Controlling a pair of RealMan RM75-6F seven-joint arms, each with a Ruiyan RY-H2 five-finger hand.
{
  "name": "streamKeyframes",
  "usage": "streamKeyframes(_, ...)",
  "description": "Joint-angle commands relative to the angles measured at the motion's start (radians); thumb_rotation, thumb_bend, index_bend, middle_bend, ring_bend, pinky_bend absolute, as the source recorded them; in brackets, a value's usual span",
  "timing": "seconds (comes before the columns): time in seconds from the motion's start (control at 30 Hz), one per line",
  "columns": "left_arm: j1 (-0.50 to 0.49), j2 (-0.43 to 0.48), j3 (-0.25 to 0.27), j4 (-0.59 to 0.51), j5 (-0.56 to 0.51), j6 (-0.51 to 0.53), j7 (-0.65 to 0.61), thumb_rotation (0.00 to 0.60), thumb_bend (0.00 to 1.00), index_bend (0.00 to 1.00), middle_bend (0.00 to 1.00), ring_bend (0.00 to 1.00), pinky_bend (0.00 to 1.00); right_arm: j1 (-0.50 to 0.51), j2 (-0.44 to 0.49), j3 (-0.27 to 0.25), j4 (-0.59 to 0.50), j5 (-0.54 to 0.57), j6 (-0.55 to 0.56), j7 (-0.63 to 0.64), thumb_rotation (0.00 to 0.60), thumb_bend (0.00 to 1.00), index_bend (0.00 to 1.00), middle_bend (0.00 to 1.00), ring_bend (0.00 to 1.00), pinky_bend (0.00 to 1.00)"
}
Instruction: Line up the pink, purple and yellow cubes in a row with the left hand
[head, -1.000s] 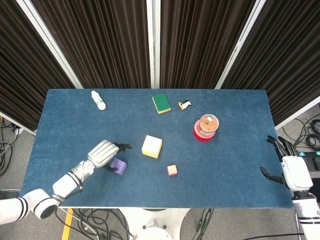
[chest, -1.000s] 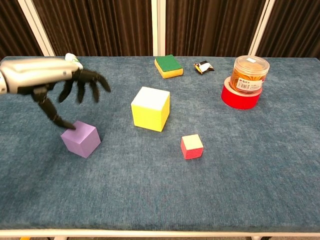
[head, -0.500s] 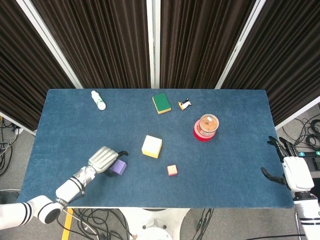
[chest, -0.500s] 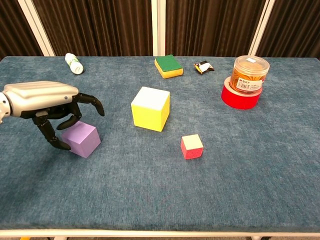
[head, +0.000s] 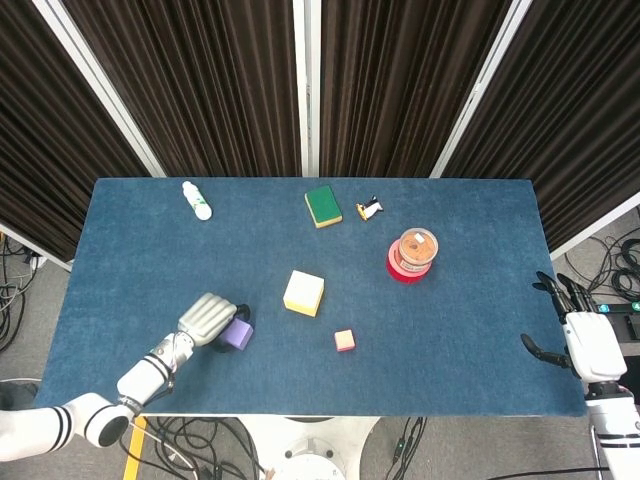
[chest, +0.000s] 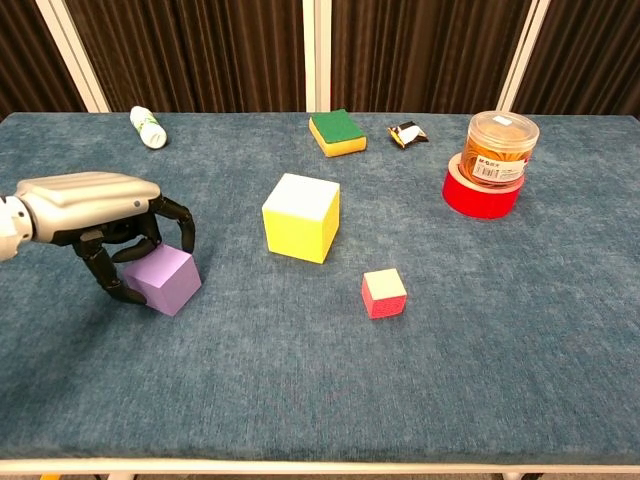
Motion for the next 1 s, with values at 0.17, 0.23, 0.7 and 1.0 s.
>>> streamKeyframes(0.17,-0.010,-0.010,-0.065,0.038,-0.048,-0.028,-0.080,0.600,0.23,0.54,0.94,0.96,1.00,-0.001,0.001,0.000,0.004,0.002,0.002,0.003,0.600,0.17,0.04,0.20,0.00,0.08)
streamKeyframes(0.23,-0.021,-0.011,-0.087,0.054,-0.062,-0.044,-0.101,0.600,0.24,0.54,0.94,0.96,1.00,-0.002,0.002,0.000,0.005,0.003,0.003,0.004,0.600,0.17,0.04,0.20,0.00,0.08)
streamKeyframes(0.7,-0.150,-0.115,-0.243,0.237,-0.294,-0.179,-0.084,0.600,0.26,0.55,0.92,0.96,1.00,-0.008,0.003,-0.001,0.010,0.012,0.004,0.008,0.600,0.17,0.04,0.20,0.00,0.08)
streamKeyframes(1.0,-0.215,-0.185,-0.268,0.288,-0.419,-0.209,-0.010,0.600,0.26,0.55,0.92,0.96,1.00,-0.006,0.005,0.000,0.007,0.016,0.000,0.002,0.600,0.17,0.04,0.20,0.00,0.08)
